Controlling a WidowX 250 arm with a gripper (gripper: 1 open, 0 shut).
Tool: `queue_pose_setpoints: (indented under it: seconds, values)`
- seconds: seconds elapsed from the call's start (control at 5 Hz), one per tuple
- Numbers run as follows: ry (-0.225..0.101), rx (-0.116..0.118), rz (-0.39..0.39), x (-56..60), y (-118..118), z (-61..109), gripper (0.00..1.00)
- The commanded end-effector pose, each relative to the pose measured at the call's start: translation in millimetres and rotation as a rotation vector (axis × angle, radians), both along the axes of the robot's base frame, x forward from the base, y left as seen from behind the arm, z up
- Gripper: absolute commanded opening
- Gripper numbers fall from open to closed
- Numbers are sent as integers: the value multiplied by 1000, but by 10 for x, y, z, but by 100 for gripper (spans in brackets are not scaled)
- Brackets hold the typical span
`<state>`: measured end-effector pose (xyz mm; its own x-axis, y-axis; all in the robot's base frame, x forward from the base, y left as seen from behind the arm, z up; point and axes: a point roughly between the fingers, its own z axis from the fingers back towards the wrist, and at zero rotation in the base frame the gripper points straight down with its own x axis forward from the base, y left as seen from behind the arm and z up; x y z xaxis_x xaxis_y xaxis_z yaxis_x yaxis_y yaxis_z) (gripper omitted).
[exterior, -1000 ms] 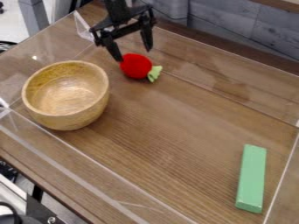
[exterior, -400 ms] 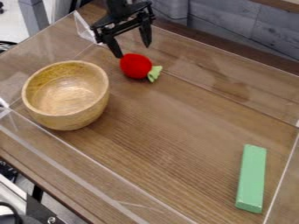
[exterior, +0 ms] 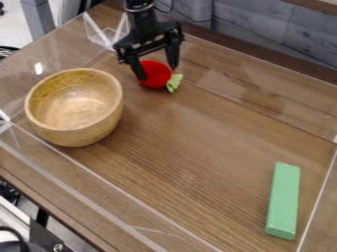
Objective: Move the red fruit to the right
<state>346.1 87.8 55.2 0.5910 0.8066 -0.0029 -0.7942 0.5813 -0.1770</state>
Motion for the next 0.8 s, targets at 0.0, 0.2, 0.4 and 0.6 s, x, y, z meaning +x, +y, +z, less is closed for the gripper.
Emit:
queue_pose_setpoints:
  seconds: [0.0,0.2,0.4,0.6]
  values:
    - [-53,32,-26,80,-46,40,0]
    - [-68,11,-69,92,-138,81,0]
    - [-96,-17,-120,119,-290,164,0]
    - [-121,-15,-131,115,-407,248,0]
